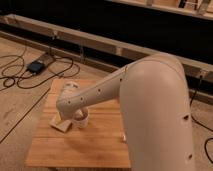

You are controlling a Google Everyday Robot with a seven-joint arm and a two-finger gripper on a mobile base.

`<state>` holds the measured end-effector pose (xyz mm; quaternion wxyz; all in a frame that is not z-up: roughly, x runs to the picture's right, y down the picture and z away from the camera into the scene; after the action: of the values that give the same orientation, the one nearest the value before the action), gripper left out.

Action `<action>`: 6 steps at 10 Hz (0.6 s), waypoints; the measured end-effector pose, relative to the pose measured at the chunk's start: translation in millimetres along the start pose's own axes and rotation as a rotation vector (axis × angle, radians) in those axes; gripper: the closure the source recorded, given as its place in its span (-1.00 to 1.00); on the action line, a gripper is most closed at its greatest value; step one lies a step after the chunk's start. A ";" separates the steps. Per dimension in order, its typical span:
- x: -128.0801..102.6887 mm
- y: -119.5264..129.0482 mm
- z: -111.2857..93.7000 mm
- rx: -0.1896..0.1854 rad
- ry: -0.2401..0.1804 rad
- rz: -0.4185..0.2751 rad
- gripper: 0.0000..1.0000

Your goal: Place the ceramic cup in the ceramic bowl

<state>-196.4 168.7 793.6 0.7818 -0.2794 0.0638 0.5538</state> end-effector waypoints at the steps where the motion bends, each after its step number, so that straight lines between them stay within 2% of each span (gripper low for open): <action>1: -3.8 -4.9 0.8 0.016 0.001 -0.003 -0.12; 3: -11.0 -14.8 -4.6 0.052 -0.005 -0.008 0.29; 6: -21.7 -26.2 -25.4 0.094 -0.040 -0.011 0.89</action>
<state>-175.6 131.8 790.8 0.7981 -0.2315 0.0726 0.5515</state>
